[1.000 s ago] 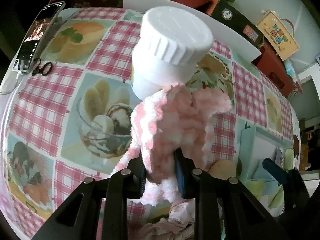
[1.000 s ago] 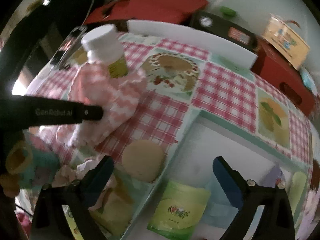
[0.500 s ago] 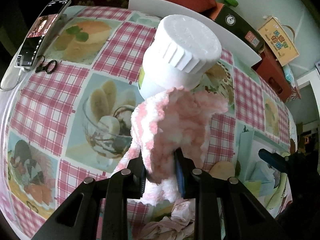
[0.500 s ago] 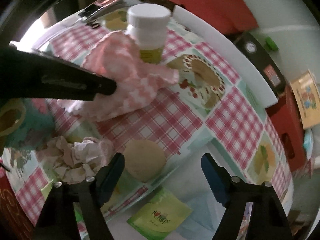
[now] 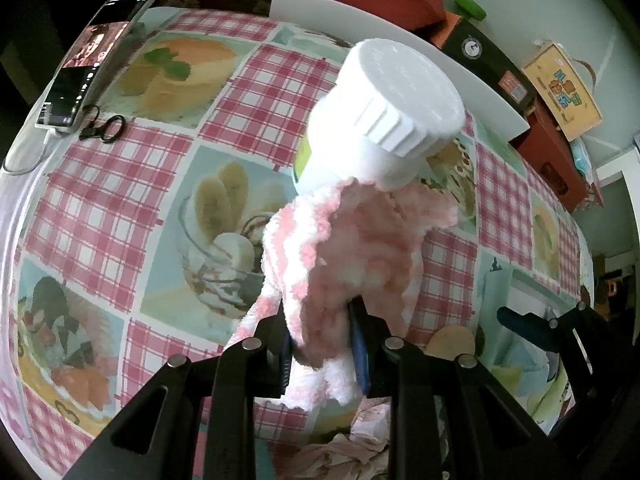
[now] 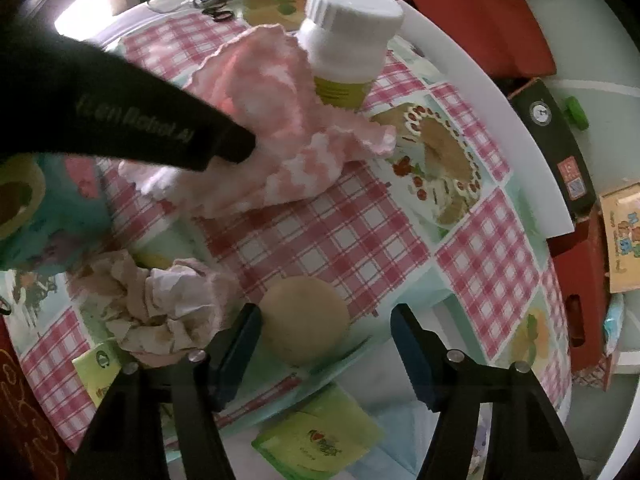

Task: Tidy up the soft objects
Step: 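Lift the pink towel with the left gripper while the right gripper approaches the beige round sponge, then grasp the beige round sponge with the right gripper and lift it while the left gripper holds the towel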

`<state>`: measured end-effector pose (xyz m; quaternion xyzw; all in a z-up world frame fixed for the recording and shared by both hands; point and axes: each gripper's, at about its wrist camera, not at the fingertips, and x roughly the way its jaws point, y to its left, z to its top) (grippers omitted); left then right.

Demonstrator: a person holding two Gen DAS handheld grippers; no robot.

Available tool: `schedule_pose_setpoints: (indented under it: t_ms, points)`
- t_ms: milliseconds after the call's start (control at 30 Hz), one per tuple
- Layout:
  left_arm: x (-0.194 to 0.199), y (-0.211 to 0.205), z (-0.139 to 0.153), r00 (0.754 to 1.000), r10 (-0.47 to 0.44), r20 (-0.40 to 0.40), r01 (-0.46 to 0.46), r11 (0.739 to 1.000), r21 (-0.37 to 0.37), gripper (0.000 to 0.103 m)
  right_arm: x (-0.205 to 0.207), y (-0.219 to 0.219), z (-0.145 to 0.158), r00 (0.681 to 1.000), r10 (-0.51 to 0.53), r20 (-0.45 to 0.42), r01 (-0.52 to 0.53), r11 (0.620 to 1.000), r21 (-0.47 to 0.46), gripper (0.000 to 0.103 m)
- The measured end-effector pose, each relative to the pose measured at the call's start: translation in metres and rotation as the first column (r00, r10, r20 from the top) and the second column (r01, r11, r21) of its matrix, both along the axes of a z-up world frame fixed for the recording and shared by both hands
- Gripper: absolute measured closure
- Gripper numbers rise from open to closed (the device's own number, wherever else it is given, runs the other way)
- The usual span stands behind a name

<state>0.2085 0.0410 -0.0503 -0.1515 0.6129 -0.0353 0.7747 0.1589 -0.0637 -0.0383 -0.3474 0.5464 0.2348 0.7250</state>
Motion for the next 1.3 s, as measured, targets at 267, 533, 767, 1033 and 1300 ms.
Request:
schedule_pose_setpoints:
  t_ms: [267, 533, 767, 1033, 1300]
  points:
    - [-0.002, 0.008, 0.004, 1.000, 0.017, 0.002, -0.017, 1.000, -0.007, 0.077, 0.000, 0.005, -0.014, 0.999, 0.006, -0.044, -0.006, 1.000, 0.003, 0.038]
    - [-0.002, 0.008, 0.006, 1.000, 0.016, 0.005, -0.016, 1.000, -0.009, 0.077, 0.003, 0.005, -0.021, 0.997, -0.030, -0.071, 0.033, 0.998, 0.046, 0.040]
    - [0.001, 0.005, 0.003, 1.000, 0.014, 0.004, -0.013, 1.000, -0.010, 0.077, 0.017, -0.004, -0.023, 0.990, -0.081, -0.115, 0.094, 0.989, 0.114, 0.048]
    - [0.002, 0.004, 0.001, 1.000, 0.019, 0.004, -0.019, 1.000, -0.013, 0.077, 0.035, -0.013, -0.021, 0.975, -0.190, -0.114, 0.209, 0.960, 0.187, 0.048]
    - [0.003, 0.001, 0.000, 1.000, 0.012, 0.007, -0.012, 1.000, -0.008, 0.077, 0.056, -0.031, -0.019, 0.917, -0.375, -0.134, 0.398, 0.878, 0.265, 0.048]
